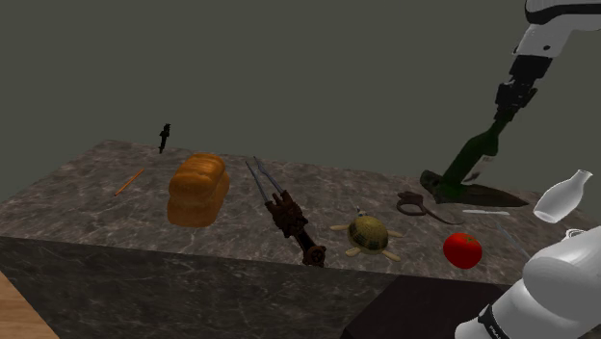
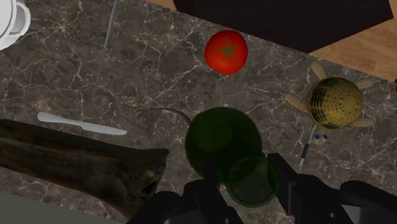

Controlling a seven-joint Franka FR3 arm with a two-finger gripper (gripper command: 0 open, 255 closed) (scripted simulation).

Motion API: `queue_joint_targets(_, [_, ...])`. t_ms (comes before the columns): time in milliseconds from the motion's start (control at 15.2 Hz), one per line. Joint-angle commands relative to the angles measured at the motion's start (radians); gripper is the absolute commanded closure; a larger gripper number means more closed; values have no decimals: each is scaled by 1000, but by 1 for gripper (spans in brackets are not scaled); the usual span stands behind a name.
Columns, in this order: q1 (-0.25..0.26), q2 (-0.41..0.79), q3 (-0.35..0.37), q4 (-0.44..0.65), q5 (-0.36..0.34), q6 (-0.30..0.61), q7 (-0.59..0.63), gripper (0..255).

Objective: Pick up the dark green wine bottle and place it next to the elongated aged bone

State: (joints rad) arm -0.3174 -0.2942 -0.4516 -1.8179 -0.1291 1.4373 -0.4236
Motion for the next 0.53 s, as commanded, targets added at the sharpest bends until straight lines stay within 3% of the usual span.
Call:
queue_joint_targets(0, [-18, -25, -24, -10, -22, -9, -42, 255])
queue_joint_targets(462, [-79, -83, -119, -34, -95, -19, -191, 255])
